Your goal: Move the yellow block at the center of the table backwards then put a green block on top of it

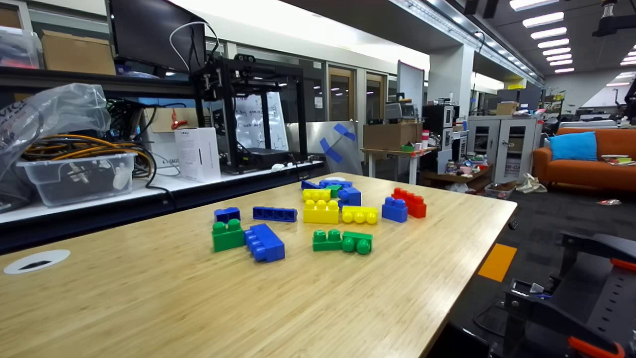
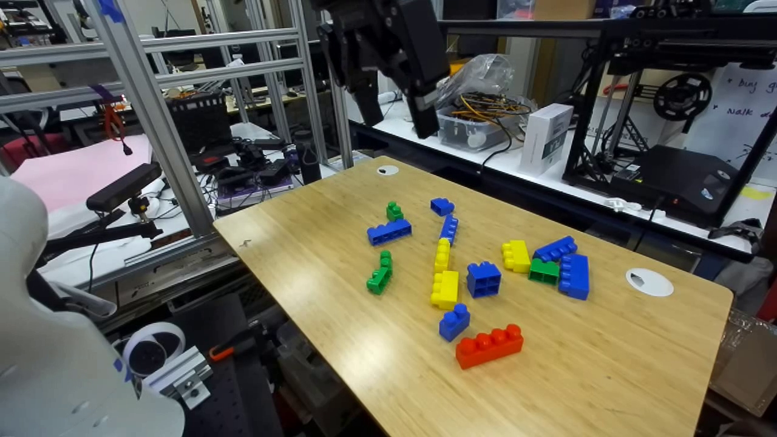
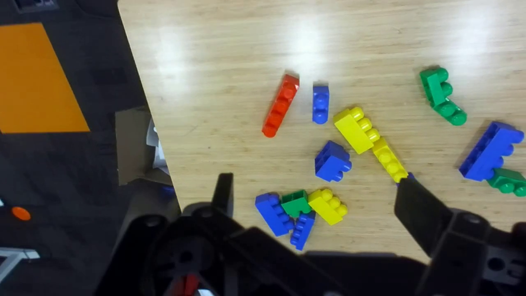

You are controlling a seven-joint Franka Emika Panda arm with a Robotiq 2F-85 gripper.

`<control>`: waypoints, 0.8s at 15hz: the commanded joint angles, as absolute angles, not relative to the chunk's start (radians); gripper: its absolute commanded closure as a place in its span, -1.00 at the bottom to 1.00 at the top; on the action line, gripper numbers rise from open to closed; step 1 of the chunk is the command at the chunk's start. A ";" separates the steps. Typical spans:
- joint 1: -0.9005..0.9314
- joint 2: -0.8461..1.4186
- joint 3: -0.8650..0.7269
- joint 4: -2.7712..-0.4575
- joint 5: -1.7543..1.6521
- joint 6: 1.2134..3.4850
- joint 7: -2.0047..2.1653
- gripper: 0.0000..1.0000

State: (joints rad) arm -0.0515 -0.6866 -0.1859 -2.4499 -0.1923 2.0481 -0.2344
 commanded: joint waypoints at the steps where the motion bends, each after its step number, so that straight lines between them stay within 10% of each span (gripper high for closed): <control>1: 0.010 -0.538 -0.179 -2.394 -0.172 2.164 -0.318 -1.00; 12: 0.041 -0.130 -0.088 -2.240 -0.181 2.346 -0.334 -1.00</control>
